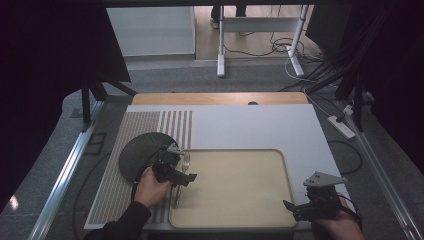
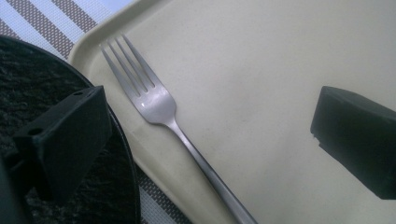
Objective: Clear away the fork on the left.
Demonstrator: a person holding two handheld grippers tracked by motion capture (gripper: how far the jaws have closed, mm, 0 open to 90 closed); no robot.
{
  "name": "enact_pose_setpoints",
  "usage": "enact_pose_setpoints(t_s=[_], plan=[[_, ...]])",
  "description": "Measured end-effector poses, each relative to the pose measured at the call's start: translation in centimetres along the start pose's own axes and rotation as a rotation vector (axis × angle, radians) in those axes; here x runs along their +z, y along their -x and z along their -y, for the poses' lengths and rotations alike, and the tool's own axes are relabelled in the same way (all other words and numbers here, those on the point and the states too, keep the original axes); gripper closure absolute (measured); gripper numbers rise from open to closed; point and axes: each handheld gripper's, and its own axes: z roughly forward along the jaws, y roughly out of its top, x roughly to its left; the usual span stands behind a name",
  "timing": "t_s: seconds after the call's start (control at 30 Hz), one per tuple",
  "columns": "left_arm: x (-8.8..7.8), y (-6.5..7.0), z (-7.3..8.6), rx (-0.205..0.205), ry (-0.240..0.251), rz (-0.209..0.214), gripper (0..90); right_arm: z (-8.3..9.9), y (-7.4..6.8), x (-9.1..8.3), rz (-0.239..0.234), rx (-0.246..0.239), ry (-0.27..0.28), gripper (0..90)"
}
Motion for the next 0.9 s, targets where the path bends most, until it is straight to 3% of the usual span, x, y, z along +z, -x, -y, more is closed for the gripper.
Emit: enact_pose_setpoints(t_s=[0.33, 0.9], plan=[[-1.3, -0.5, 0.3, 0.003, 0.042, -0.001, 0.0, 0.0, 0.0, 0.0, -0.001, 0.0, 0.001, 0.0], [-3.0, -0.9, 1.3, -0.016, 0.055, -0.008, 0.0, 0.0, 0.0, -0.1, 0.004, 0.006, 0.003, 0.0]])
